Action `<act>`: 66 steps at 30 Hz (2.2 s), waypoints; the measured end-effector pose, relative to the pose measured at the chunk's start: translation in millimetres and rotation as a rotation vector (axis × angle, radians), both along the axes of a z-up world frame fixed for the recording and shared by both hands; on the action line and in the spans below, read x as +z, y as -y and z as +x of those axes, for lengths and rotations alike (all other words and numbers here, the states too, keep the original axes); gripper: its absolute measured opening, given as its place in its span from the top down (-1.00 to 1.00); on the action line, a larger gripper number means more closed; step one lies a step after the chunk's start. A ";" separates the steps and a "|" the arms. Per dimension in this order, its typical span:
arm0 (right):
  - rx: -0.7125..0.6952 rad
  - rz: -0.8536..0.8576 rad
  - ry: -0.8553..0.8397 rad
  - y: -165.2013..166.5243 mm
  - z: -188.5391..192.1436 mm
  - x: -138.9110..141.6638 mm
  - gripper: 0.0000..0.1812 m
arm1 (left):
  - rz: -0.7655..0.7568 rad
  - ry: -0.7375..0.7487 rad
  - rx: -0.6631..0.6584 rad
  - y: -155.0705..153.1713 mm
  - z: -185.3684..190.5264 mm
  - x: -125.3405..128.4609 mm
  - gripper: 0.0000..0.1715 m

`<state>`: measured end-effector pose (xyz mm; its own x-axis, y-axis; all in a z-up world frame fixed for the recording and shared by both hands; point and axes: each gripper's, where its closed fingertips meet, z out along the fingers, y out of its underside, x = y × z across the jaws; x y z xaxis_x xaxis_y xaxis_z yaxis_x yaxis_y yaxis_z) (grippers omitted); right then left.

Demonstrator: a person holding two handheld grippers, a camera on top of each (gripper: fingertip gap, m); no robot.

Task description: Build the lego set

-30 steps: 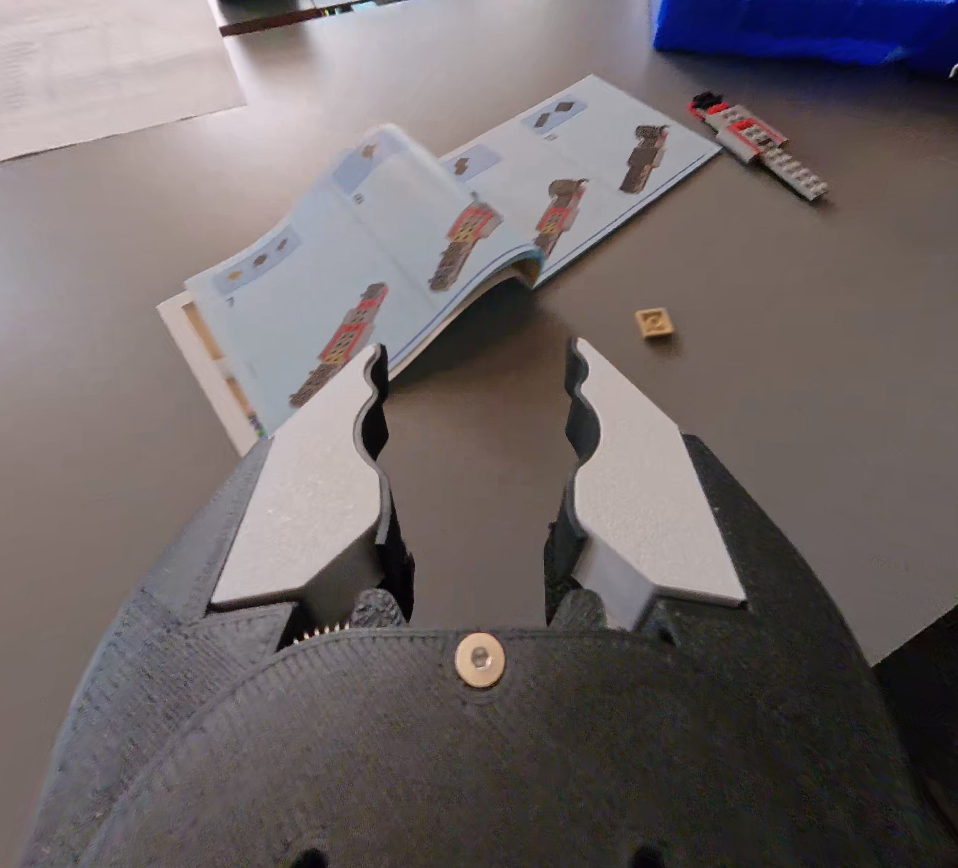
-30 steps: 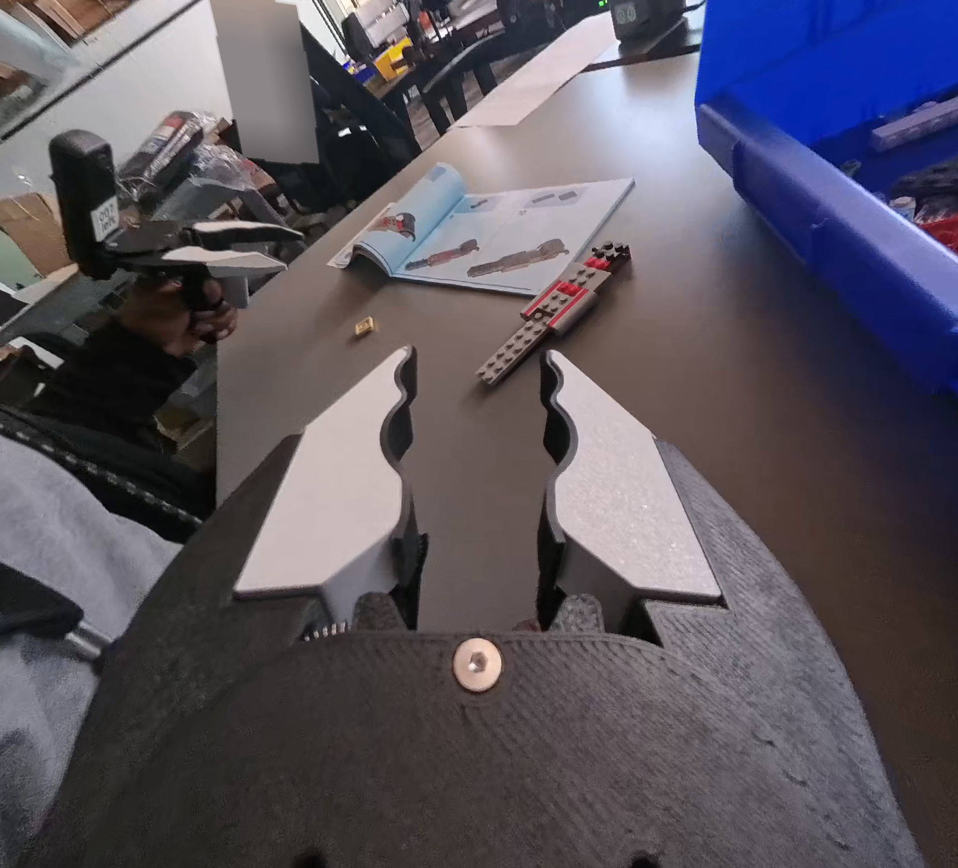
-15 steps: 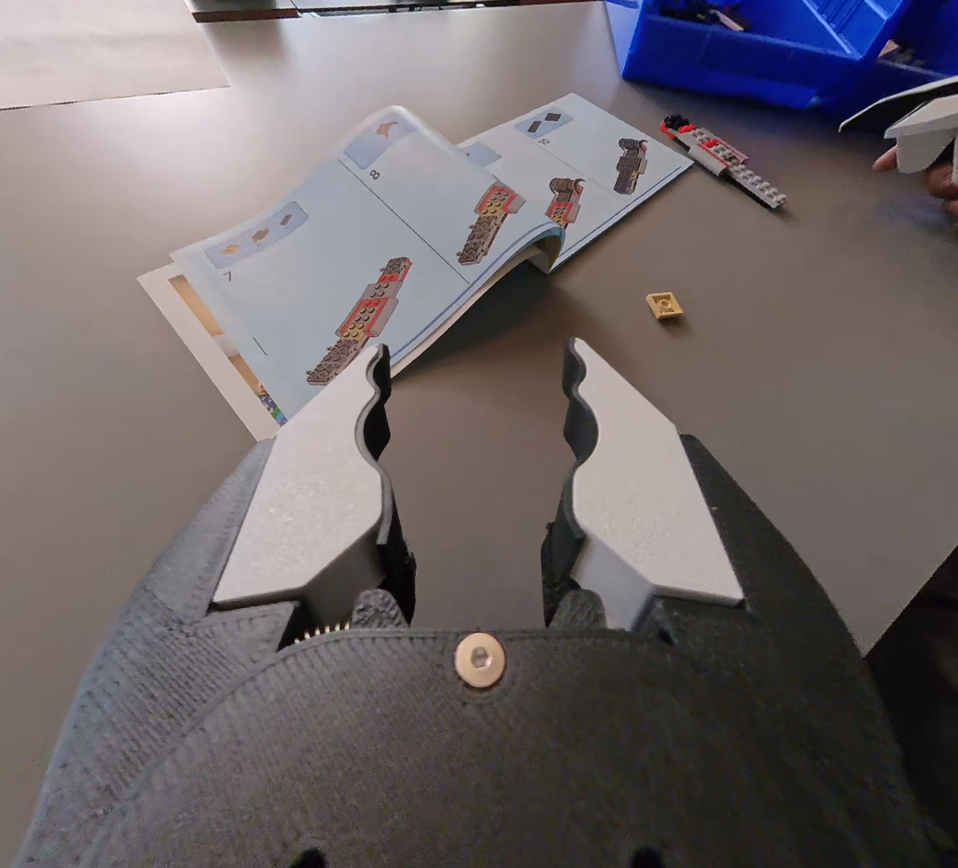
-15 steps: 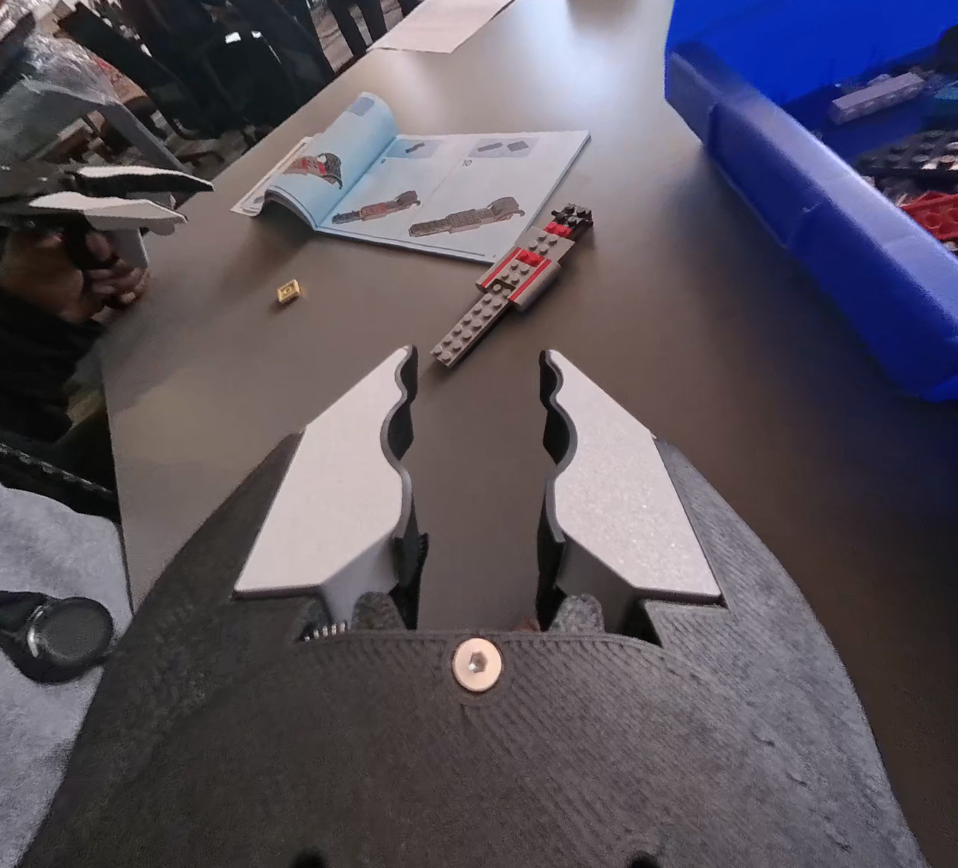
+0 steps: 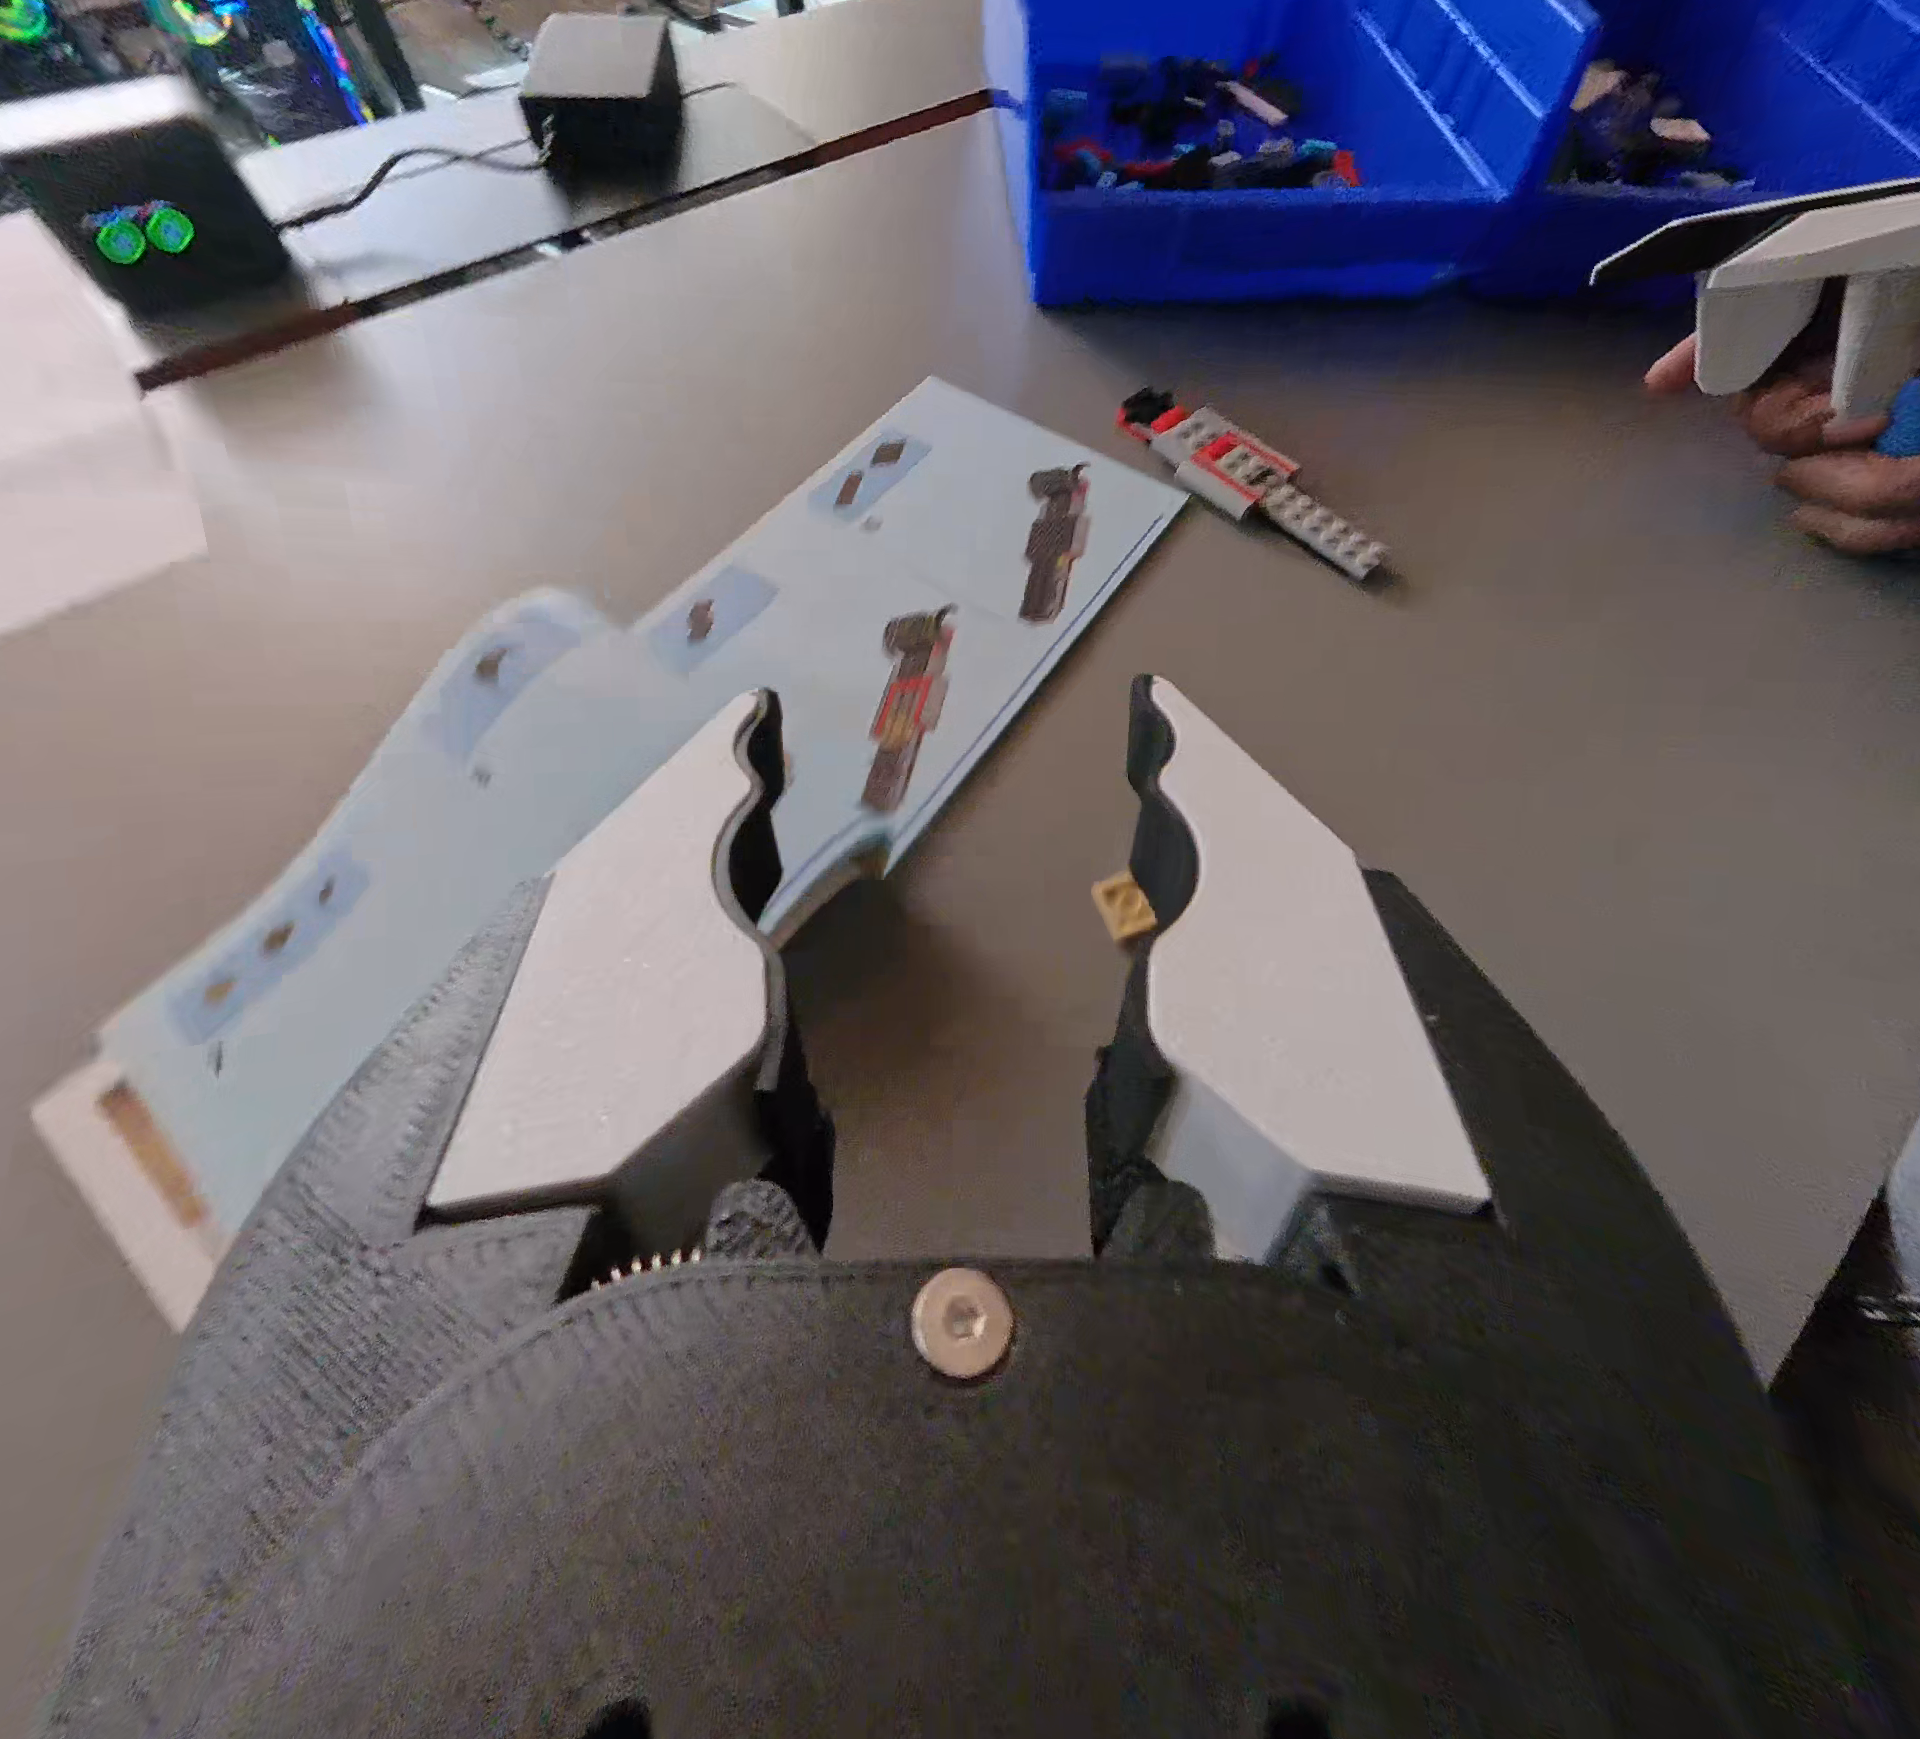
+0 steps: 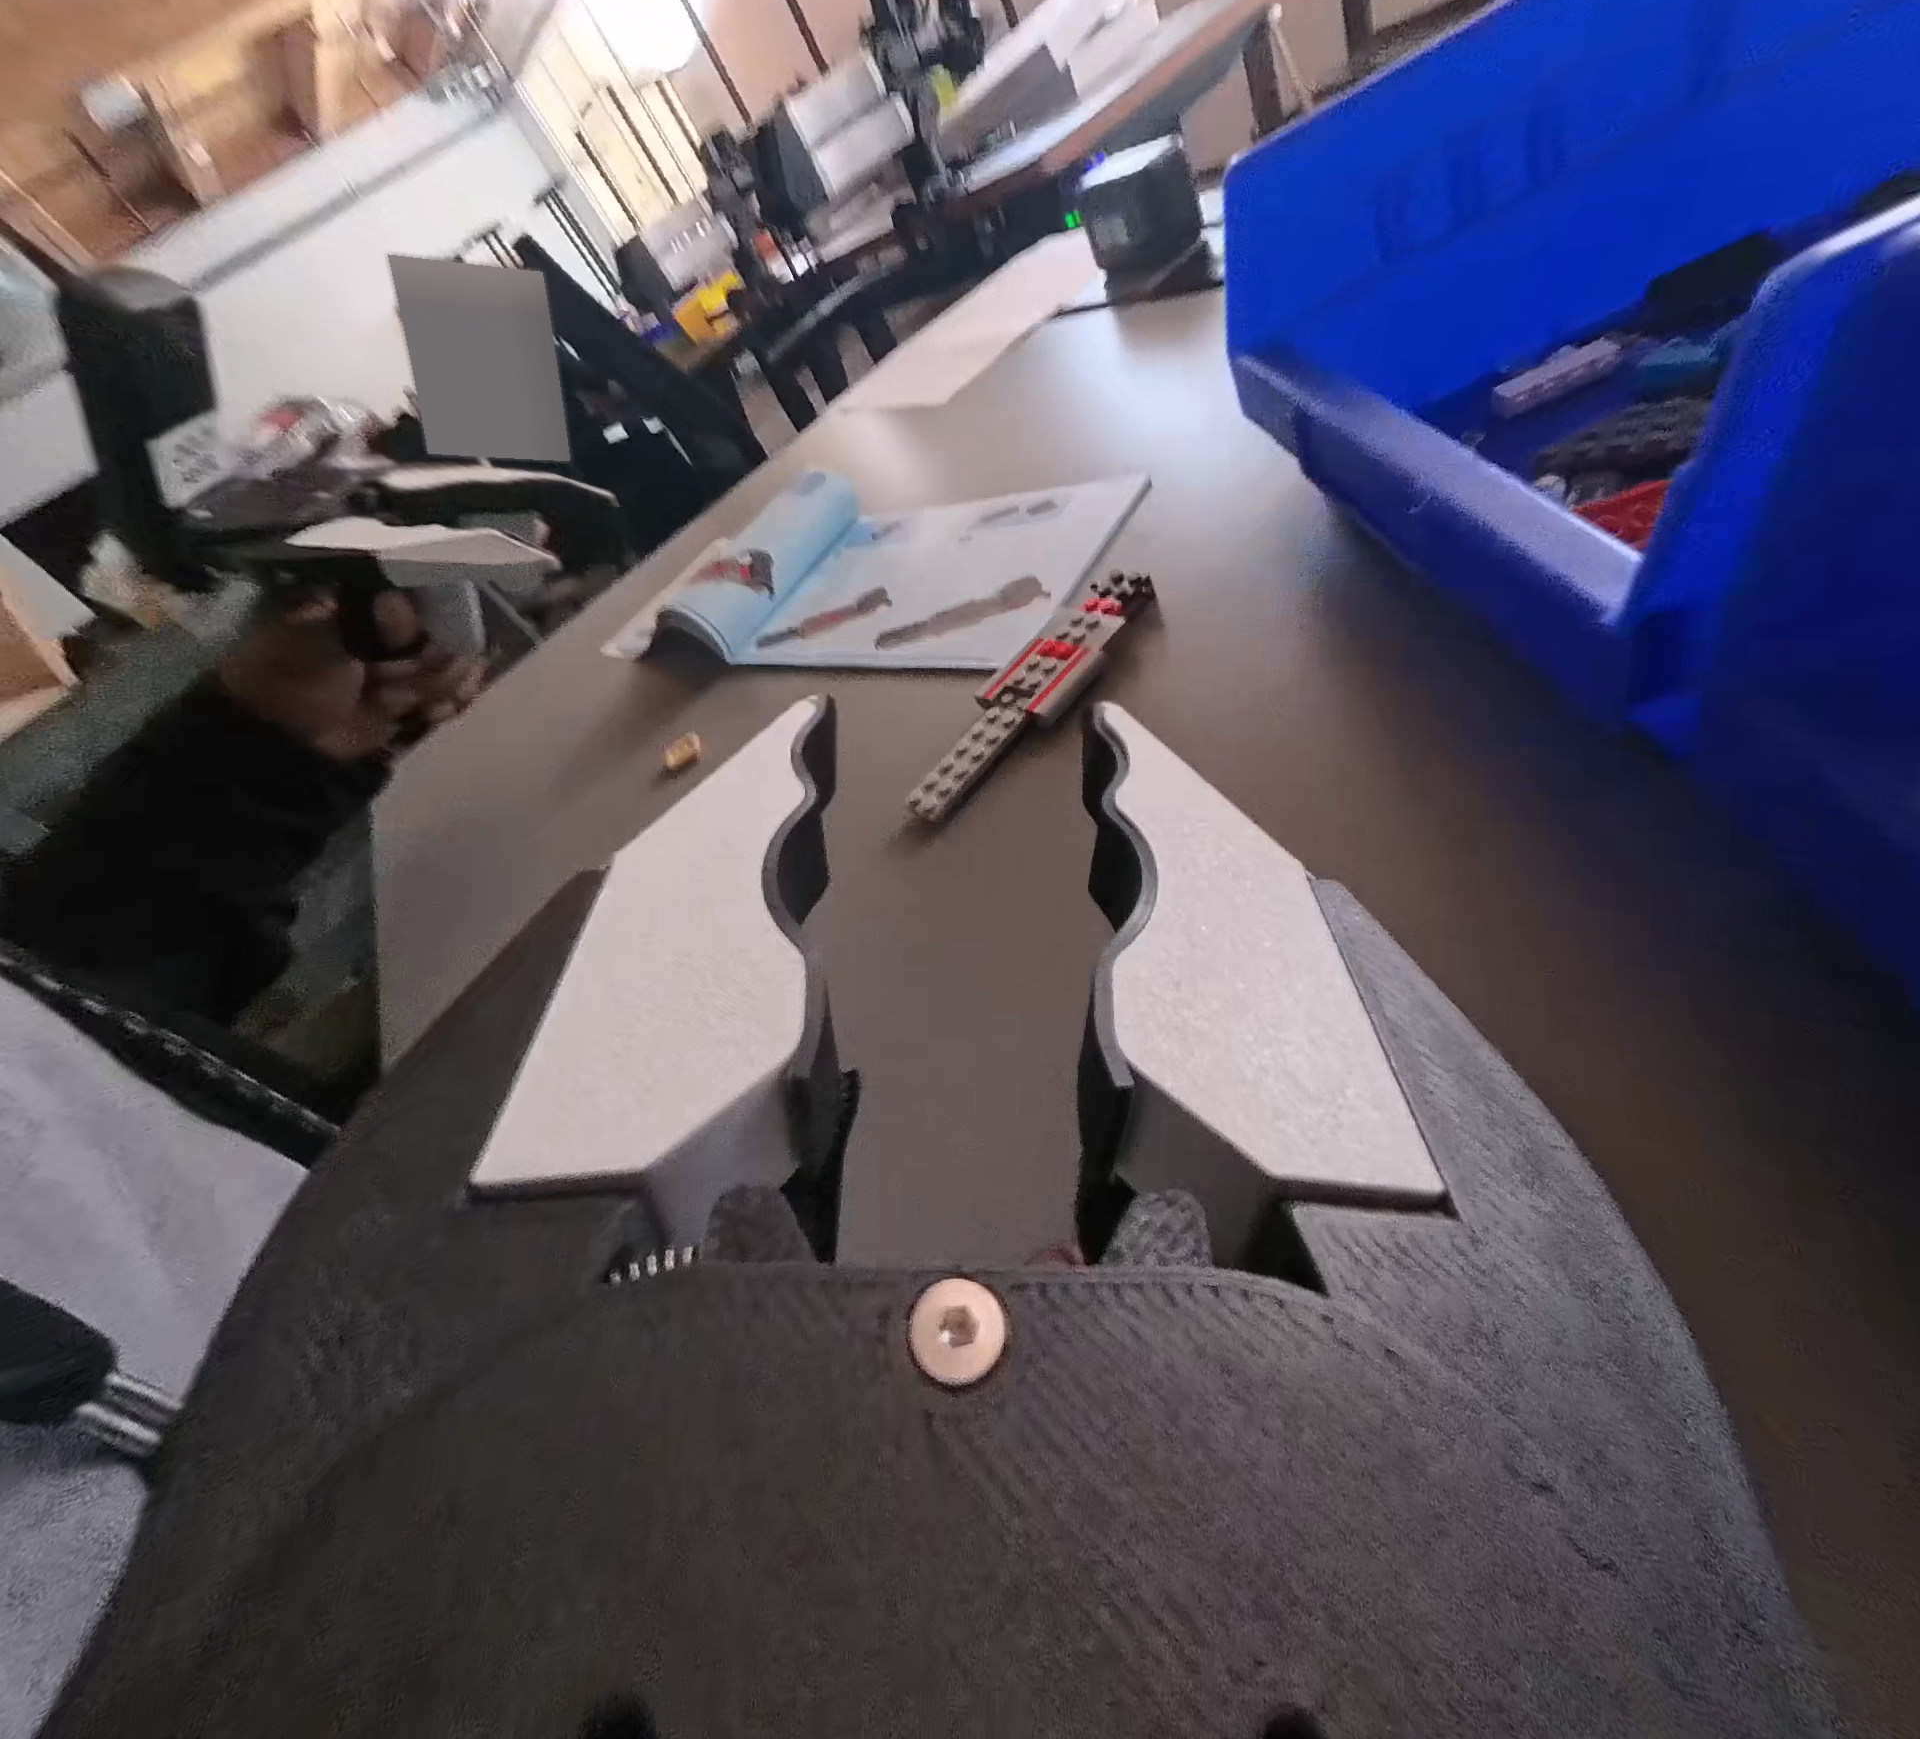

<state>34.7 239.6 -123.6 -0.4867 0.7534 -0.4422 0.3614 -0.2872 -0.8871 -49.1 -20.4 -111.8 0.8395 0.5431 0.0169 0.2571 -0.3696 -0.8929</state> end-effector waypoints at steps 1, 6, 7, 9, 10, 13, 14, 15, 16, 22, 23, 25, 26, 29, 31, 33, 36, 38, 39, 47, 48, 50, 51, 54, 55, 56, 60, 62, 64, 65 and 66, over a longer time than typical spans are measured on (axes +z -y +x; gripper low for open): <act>-0.005 -0.028 -0.020 -4.6 2.4 4.2 0.45 | -0.011 -0.006 -0.014 -13.5 -0.8 3.9 0.23; 0.005 -0.056 -0.061 -12.8 16.8 11.1 0.45 | -0.023 -0.004 -0.065 -70.8 3.5 10.2 0.23; 0.006 -0.065 -0.067 -14.2 18.5 12.4 0.45 | -0.025 0.003 -0.070 -79.7 4.9 8.6 0.23; 0.005 -0.077 -0.074 -17.0 21.2 13.8 0.45 | -0.021 0.017 -0.086 -96.6 7.9 6.0 0.23; 0.005 -0.080 -0.077 -17.7 22.3 14.3 0.45 | -0.022 0.025 -0.096 -104.4 9.4 4.7 0.23; 0.005 -0.091 -0.082 -19.4 24.0 15.5 0.45 | -0.044 0.028 -0.125 -121.7 11.3 2.6 0.23; 0.004 -0.094 -0.082 -19.8 24.1 15.6 0.45 | -0.050 0.027 -0.133 -125.3 11.2 2.8 0.23; 0.004 -0.095 -0.080 -20.0 23.9 15.4 0.45 | -0.050 0.027 -0.139 -128.2 10.7 3.2 0.23; 0.005 -0.094 -0.077 -19.8 23.7 15.0 0.45 | -0.048 0.029 -0.143 -130.2 10.0 3.6 0.23; 0.007 -0.087 -0.054 -18.5 21.5 11.6 0.45 | -0.037 0.043 -0.149 -131.1 7.3 0.1 0.23; 0.007 -0.085 -0.051 -18.3 21.2 11.0 0.45 | -0.035 0.047 -0.149 -130.6 7.0 -0.7 0.23; 0.008 -0.083 -0.045 -18.0 20.6 10.2 0.45 | -0.033 0.054 -0.148 -129.9 6.9 -2.0 0.23; 0.008 -0.083 -0.045 -17.9 20.6 10.0 0.45 | -0.033 0.054 -0.149 -129.8 7.0 -2.6 0.23; 0.007 -0.085 -0.047 -18.2 20.8 10.4 0.45 | -0.033 0.053 -0.151 -131.0 7.4 -3.4 0.23; 0.007 -0.086 -0.049 -18.3 20.9 10.6 0.45 | -0.031 0.054 -0.154 -132.9 8.0 -3.5 0.23; 0.006 -0.088 -0.053 -18.6 21.3 11.1 0.45 | -0.035 0.053 -0.157 -135.0 8.7 -4.1 0.23; 0.005 -0.093 -0.059 -19.2 21.7 12.1 0.45 | -0.033 0.055 -0.164 -139.6 9.8 -4.0 0.23; 0.006 -0.095 -0.058 -19.1 21.8 12.1 0.45 | -0.032 0.054 -0.173 -143.9 10.7 -2.4 0.23; 0.007 -0.095 -0.059 -19.1 21.9 12.1 0.45 | -0.032 0.052 -0.178 -146.6 11.0 -1.2 0.23; 0.037 -0.095 -0.024 -17.1 27.9 7.4 0.45 | 0.003 0.042 -0.287 -200.9 18.0 28.2 0.23; 0.052 -0.095 -0.013 -16.1 30.0 6.0 0.45 | -0.001 0.035 -0.325 -216.2 21.0 35.4 0.23; 0.090 -0.101 0.001 -14.4 36.2 4.7 0.45 | -0.030 0.007 -0.423 -254.2 29.4 50.7 0.23; 0.110 -0.107 0.002 -14.2 40.0 5.0 0.45 | -0.048 -0.015 -0.481 -276.3 35.2 59.3 0.23; 0.161 -0.126 0.016 -16.6 50.6 4.7 0.45 | -0.114 -0.091 -0.644 -344.6 56.4 81.0 0.22; 0.176 -0.132 0.019 -17.8 54.2 4.9 0.44 | -0.130 -0.117 -0.688 -365.5 64.1 86.8 0.22; 0.190 -0.137 0.021 -19.4 57.7 5.0 0.44 | -0.143 -0.140 -0.726 -384.5 71.7 91.0 0.22; 0.232 -0.161 0.017 -28.0 70.6 7.5 0.43 | -0.157 -0.171 -0.809 -437.8 95.1 95.4 0.22; 0.232 -0.180 0.008 -35.0 75.7 9.8 0.43 | -0.145 -0.155 -0.837 -451.3 105.6 92.8 0.22; 0.218 -0.191 -0.002 -42.7 79.7 11.6 0.43 | -0.146 -0.146 -0.851 -457.7 111.9 87.7 0.22; 0.211 -0.195 -0.005 -45.9 81.1 12.2 0.43 | -0.150 -0.142 -0.854 -459.3 113.2 84.7 0.22; 0.204 -0.200 -0.009 -48.5 82.3 12.9 0.43 | -0.154 -0.136 -0.856 -460.3 113.9 81.9 0.23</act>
<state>117.0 288.1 -110.7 -0.6239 0.5382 -0.5666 0.4216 -0.3788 -0.8239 64.8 439.8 -29.9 0.9491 -0.2851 -0.1341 -0.2678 -0.5059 -0.8200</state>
